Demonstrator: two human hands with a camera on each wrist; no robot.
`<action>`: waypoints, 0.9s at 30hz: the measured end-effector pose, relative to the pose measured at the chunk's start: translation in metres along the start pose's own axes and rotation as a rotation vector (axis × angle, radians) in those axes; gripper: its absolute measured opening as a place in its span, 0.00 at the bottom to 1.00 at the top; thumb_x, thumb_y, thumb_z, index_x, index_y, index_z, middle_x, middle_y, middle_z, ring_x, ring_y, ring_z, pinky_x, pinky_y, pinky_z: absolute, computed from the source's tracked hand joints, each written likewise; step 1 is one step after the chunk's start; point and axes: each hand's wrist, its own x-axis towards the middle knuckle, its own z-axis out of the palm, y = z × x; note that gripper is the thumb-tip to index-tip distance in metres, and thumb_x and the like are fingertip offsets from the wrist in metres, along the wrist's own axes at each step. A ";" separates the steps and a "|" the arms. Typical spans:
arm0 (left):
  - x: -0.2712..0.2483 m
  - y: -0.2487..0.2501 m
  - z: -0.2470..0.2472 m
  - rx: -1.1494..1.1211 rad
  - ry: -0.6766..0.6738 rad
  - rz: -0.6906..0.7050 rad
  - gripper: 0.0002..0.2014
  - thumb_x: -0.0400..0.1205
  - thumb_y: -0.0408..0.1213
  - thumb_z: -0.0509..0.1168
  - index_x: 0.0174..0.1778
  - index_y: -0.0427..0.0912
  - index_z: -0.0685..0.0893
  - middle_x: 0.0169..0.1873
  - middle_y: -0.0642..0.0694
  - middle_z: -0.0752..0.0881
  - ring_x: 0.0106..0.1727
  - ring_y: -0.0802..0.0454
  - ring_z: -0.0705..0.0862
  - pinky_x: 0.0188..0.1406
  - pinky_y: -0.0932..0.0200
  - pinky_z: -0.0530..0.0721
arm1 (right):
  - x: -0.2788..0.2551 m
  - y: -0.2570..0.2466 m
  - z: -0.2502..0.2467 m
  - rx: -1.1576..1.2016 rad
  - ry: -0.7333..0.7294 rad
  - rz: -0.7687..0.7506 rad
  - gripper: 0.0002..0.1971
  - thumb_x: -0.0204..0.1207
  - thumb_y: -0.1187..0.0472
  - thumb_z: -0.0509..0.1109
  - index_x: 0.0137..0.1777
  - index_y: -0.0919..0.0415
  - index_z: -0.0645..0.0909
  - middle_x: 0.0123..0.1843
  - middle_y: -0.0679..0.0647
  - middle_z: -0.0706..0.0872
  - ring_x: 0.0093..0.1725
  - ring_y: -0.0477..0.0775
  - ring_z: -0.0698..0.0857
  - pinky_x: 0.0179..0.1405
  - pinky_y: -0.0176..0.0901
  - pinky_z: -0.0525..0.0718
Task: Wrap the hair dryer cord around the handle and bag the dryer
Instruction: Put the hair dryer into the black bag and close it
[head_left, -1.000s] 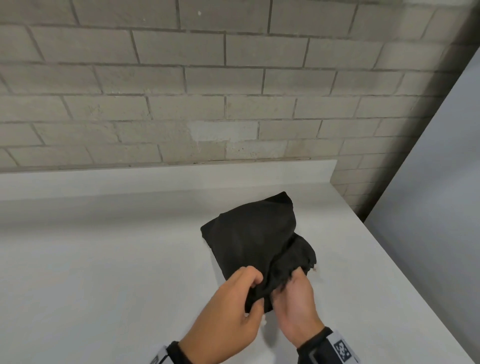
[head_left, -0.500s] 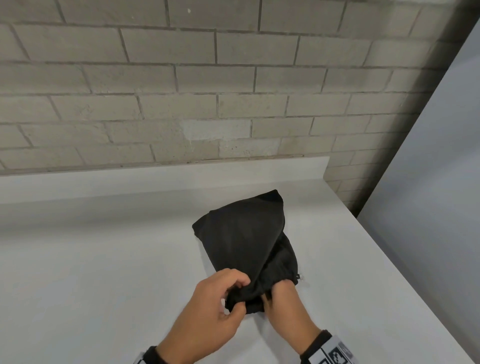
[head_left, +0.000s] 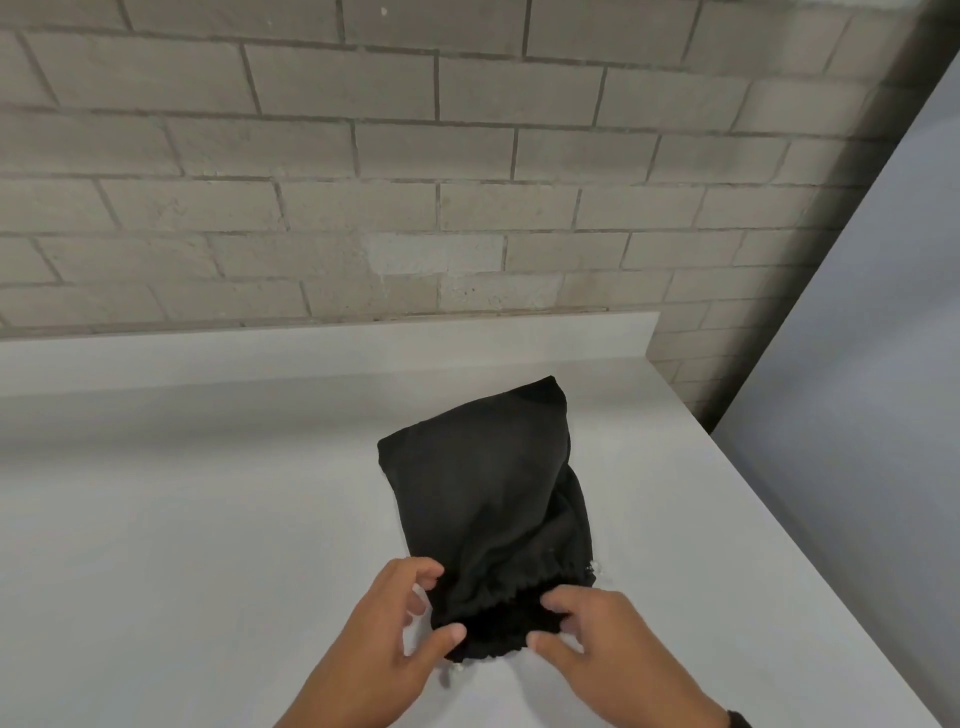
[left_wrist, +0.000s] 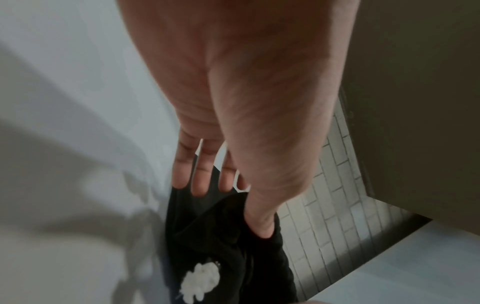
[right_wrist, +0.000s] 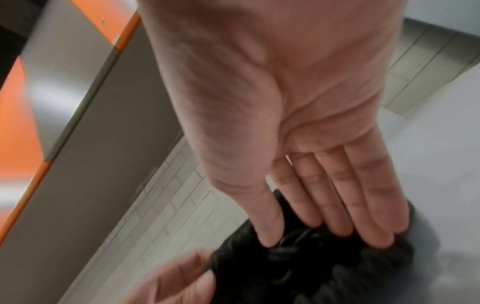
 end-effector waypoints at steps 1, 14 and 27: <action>0.000 -0.001 0.001 -0.017 -0.009 -0.046 0.24 0.79 0.55 0.70 0.66 0.62 0.66 0.59 0.67 0.73 0.54 0.59 0.82 0.51 0.74 0.80 | -0.004 0.004 -0.006 0.040 0.041 0.005 0.05 0.75 0.49 0.73 0.44 0.48 0.85 0.42 0.47 0.89 0.40 0.41 0.87 0.42 0.30 0.84; 0.005 -0.013 0.021 -0.161 -0.198 -0.223 0.23 0.73 0.32 0.80 0.51 0.50 0.72 0.44 0.46 0.88 0.42 0.46 0.89 0.45 0.62 0.88 | 0.019 0.042 -0.020 0.097 0.256 -0.053 0.09 0.75 0.59 0.76 0.53 0.48 0.85 0.46 0.43 0.87 0.41 0.37 0.86 0.42 0.26 0.82; 0.000 -0.001 0.020 -0.145 -0.172 -0.198 0.26 0.84 0.44 0.69 0.69 0.55 0.60 0.43 0.50 0.91 0.46 0.55 0.88 0.47 0.75 0.80 | 0.009 0.037 -0.013 0.530 0.227 0.010 0.04 0.78 0.64 0.72 0.43 0.62 0.85 0.35 0.56 0.91 0.37 0.55 0.91 0.42 0.45 0.90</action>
